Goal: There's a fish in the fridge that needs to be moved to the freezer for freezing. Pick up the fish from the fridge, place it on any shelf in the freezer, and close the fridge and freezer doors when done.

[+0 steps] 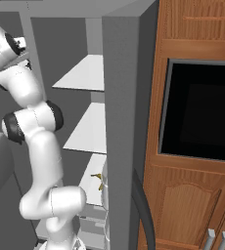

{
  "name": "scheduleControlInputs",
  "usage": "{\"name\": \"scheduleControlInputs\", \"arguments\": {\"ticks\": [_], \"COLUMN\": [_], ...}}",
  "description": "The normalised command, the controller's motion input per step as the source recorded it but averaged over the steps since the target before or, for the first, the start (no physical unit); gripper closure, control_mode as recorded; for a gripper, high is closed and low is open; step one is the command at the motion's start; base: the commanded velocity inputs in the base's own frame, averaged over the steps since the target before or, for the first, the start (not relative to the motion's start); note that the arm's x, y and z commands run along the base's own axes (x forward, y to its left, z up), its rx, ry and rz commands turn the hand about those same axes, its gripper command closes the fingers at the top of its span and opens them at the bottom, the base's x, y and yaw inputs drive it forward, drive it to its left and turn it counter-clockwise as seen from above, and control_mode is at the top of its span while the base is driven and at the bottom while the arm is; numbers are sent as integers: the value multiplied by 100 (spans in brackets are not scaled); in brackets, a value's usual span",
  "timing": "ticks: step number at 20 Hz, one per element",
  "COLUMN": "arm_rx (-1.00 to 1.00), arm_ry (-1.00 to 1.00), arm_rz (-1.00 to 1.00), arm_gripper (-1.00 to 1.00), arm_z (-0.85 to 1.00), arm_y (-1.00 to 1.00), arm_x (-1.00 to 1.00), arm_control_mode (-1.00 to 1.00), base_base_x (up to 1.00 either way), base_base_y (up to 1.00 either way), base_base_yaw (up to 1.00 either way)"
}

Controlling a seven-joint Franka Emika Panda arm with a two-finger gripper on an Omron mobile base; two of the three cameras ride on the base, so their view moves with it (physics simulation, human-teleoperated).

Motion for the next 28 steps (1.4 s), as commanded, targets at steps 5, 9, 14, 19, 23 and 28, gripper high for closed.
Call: {"name": "scheduleControlInputs", "arguments": {"ticks": [5,9,14,19,23,28], "arm_rx": [3,2,5,7,5,6], "arm_ry": [-6,-12,-9,-1,0,5], "arm_rz": [0,0,0,-1,-2,-4], "arm_gripper": [-100,-100,-100,-100,-100,-100], "arm_z": [0,-1,-14,-5,7,17], "arm_y": [-10,-39,-61,-78,-89,-71], "arm_x": [-69,-80,-100,-94,-80,-81], "arm_control_mode": [-100,-100,-100,-100,-100,-100], "base_base_x": [0,0,0,0,0,0], "base_base_y": [0,0,0,0,0,0], "base_base_yaw": [0,0,0,0,0,0]}}
